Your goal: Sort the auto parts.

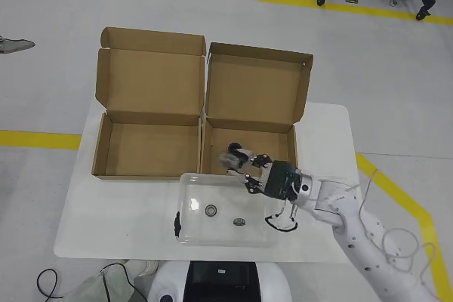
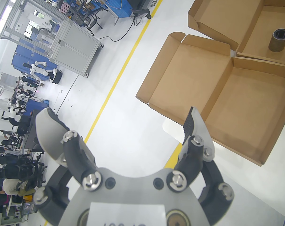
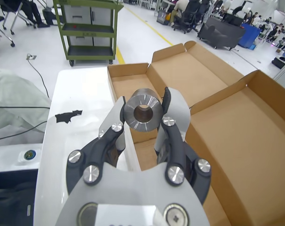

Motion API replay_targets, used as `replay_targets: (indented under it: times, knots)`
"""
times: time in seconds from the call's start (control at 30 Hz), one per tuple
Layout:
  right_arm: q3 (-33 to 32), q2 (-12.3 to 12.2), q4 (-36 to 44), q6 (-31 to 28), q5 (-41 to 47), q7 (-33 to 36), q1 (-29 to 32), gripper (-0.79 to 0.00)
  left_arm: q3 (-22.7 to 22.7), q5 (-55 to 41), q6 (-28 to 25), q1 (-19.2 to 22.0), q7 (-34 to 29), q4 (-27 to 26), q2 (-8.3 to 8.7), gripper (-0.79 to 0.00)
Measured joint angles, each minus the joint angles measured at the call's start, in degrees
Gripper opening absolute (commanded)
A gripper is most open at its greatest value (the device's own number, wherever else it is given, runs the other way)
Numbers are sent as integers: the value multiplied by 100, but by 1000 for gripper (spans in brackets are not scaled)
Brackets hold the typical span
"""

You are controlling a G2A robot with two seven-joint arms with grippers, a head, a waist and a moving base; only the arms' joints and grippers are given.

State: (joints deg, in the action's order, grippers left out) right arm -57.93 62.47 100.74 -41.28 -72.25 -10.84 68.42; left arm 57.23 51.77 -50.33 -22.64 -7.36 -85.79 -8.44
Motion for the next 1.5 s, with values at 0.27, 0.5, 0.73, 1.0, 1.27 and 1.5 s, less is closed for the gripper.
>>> replay_targets:
  times: [0.27, 0.5, 0.73, 1.0, 1.27, 1.5]
  knots:
    - [-5, 72, -94, -210, 265, -525, -372, -785, 0, 0, 0, 0, 0, 0, 0, 0]
    - [-194, 119, -211, -453, 759, -1192, -614, -785, 0, 0, 0, 0, 0, 0, 0, 0]
    - [-246, 174, -224, -600, 979, -1355, -896, -785, 0, 0, 0, 0, 0, 0, 0, 0]
    - [-305, 221, 116, -737, 1026, -1488, -1063, -785, 0, 0, 0, 0, 0, 0, 0, 0]
    - [-400, 238, 393, -683, 899, -1429, -1020, -785, 0, 0, 0, 0, 0, 0, 0, 0]
    - [-484, 248, 362, -628, 866, -1372, -906, -785, 0, 0, 0, 0, 0, 0, 0, 0]
